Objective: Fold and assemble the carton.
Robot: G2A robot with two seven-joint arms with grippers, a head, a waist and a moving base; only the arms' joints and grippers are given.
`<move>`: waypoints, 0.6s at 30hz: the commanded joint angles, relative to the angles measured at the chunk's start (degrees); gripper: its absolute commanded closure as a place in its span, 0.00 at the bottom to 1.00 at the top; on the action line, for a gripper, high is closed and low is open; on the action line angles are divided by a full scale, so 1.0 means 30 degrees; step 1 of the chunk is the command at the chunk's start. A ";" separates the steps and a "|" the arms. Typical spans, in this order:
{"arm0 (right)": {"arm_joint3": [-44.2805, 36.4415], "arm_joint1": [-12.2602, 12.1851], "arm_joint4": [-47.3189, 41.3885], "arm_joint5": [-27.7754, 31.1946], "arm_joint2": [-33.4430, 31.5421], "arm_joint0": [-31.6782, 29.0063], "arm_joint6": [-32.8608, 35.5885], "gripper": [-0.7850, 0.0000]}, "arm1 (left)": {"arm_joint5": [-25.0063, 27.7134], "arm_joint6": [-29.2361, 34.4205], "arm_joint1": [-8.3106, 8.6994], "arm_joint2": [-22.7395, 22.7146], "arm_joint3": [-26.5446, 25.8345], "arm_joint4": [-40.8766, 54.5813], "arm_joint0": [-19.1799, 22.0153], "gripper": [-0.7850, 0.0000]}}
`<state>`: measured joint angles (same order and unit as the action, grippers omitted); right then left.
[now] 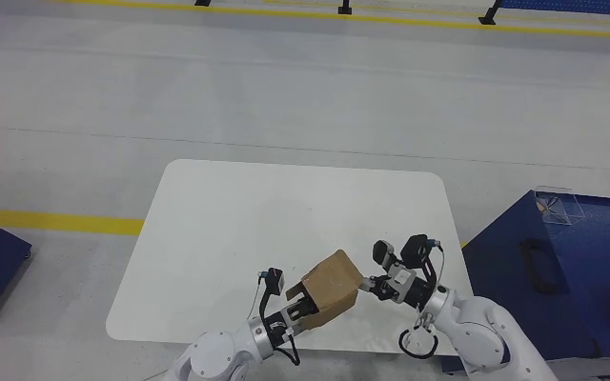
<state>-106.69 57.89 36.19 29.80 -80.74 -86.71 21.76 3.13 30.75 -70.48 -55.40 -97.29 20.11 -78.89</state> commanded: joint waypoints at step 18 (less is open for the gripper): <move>0.0799 0.0069 -0.0640 -0.0796 -0.0285 0.0025 -0.0311 0.00 | 0.0430 0.0458 0.0008 -0.0281 0.0034 0.0264 -0.0229 1.00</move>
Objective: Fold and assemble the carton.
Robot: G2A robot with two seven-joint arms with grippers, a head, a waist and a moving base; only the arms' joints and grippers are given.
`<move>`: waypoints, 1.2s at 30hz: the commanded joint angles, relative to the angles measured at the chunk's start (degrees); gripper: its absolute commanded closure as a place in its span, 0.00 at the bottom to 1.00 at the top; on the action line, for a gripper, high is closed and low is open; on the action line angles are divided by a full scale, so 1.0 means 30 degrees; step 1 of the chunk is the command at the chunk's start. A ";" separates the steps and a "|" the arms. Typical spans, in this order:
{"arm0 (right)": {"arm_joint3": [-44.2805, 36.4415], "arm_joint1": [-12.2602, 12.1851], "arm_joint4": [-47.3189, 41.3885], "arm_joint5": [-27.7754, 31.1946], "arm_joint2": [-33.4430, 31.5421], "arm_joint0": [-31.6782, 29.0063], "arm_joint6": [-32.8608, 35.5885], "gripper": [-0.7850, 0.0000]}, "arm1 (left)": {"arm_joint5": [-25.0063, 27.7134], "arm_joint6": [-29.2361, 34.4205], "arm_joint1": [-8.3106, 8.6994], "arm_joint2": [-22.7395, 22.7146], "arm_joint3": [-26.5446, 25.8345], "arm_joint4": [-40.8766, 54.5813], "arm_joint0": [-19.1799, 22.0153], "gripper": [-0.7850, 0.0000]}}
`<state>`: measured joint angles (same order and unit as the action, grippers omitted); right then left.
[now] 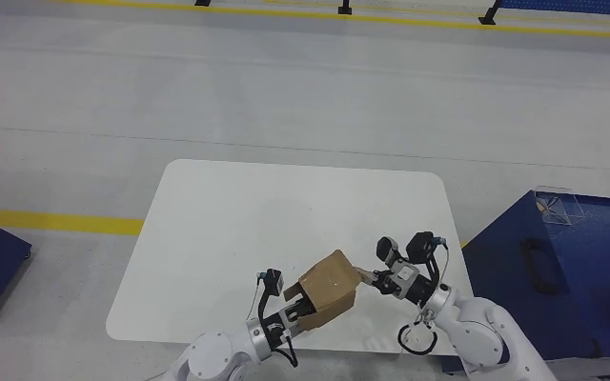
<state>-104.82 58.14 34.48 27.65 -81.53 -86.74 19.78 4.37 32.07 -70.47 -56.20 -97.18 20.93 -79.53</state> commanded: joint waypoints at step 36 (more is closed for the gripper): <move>0.0696 0.0107 -0.0938 -0.0739 -0.3496 -0.0972 -0.5968 0.00 | 0.0159 0.0117 -0.0176 0.0130 0.0411 0.0195 0.0612 1.00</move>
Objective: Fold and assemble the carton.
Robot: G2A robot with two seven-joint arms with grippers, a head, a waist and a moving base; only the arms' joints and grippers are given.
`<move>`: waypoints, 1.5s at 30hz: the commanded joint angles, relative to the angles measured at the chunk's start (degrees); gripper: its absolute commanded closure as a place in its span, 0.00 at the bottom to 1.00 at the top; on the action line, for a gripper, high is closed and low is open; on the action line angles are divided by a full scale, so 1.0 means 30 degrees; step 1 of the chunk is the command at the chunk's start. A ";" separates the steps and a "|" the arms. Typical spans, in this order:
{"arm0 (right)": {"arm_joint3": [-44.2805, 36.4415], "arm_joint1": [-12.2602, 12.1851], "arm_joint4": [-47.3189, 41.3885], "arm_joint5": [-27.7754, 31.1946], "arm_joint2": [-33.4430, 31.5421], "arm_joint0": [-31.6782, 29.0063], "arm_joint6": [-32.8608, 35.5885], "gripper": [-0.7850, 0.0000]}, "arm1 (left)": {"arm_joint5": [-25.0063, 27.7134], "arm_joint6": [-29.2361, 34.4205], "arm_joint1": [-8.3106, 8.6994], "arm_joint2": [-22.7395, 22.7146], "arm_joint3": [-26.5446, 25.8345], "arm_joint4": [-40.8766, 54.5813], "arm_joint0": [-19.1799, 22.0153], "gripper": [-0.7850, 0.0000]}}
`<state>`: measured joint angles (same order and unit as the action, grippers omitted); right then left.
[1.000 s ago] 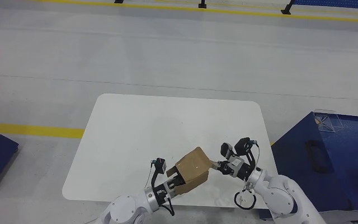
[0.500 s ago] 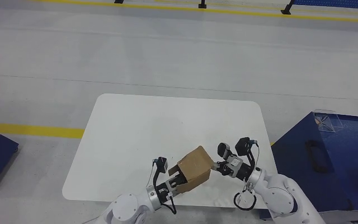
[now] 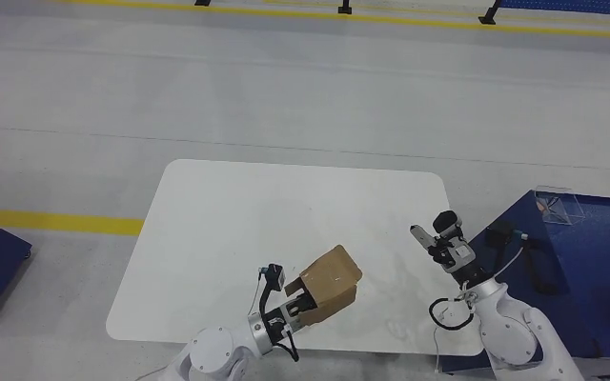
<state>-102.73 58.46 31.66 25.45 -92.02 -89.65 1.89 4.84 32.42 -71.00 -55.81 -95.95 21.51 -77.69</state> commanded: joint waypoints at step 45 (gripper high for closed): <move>0.0000 0.0000 0.0001 -0.0002 -0.0001 -0.0001 -0.0006 0.00 | -0.3747 -3.6874 -0.5938 0.4553 0.3326 2.6262 0.8377 0.00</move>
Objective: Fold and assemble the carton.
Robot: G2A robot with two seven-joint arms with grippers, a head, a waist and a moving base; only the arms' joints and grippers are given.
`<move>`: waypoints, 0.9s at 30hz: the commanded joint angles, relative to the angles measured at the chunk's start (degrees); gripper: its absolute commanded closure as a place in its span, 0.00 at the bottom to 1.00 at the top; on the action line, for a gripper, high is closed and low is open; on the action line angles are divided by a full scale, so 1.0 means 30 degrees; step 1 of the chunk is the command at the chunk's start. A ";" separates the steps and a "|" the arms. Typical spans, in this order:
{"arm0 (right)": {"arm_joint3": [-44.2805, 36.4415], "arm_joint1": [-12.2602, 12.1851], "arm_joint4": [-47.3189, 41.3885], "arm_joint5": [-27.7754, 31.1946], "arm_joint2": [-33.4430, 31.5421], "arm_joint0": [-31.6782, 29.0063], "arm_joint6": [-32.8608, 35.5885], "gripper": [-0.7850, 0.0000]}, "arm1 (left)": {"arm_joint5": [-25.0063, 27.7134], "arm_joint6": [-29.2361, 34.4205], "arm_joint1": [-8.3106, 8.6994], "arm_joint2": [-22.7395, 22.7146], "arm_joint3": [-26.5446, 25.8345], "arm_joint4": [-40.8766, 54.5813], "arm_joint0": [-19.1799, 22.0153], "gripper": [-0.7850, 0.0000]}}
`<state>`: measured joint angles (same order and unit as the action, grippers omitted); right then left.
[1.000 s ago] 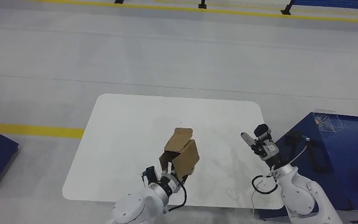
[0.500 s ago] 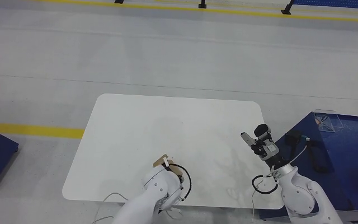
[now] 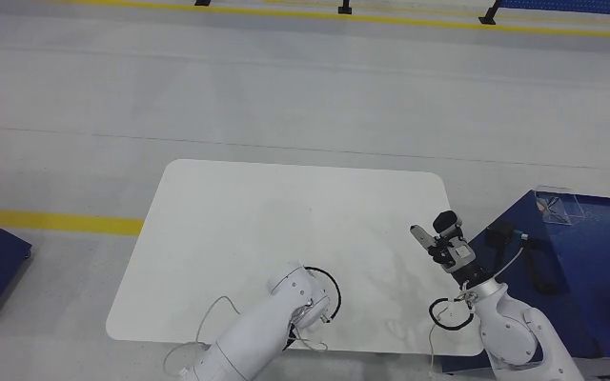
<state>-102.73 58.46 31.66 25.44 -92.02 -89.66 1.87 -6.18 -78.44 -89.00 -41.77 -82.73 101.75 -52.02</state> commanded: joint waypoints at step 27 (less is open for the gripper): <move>0.0000 0.0000 0.0000 0.0000 0.0000 0.0000 0.0000 0.00 | -1.1071 1.0570 0.3416 -0.4598 -1.3655 -1.2503 -0.8968 0.00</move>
<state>-102.73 58.46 31.66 25.44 -92.02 -89.66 1.87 -39.39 -46.93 -78.75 -55.56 -123.70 64.24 -78.92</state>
